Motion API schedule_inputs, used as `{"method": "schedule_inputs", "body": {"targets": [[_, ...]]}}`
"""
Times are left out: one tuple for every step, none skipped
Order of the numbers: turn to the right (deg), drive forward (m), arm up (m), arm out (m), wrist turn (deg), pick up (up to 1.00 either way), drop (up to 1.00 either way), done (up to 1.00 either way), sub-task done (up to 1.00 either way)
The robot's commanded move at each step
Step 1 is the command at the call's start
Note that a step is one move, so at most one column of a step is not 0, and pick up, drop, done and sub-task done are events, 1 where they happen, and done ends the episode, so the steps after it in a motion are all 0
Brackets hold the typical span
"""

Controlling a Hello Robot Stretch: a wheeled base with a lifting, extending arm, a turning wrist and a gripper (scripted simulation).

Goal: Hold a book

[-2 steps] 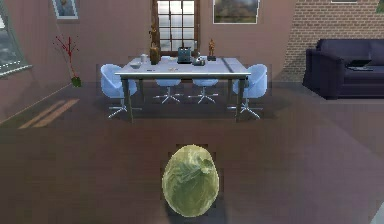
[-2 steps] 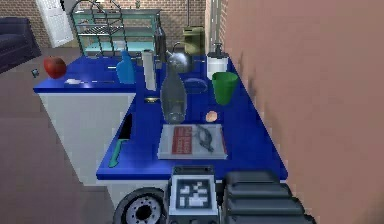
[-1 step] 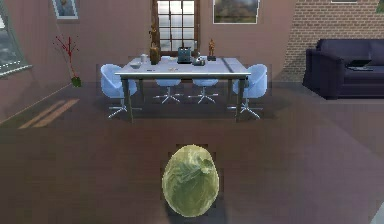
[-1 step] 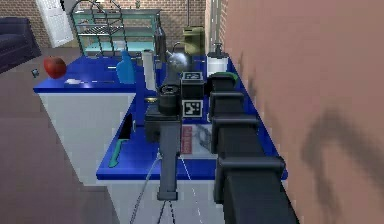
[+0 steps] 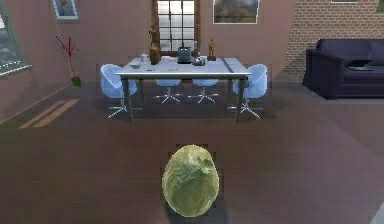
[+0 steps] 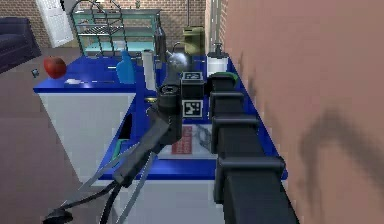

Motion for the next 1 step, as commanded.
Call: {"method": "schedule_inputs", "body": {"targets": [[0.0,0.0,0.0,0.0,45.0,0.0,0.0,0.0,0.0]]}}
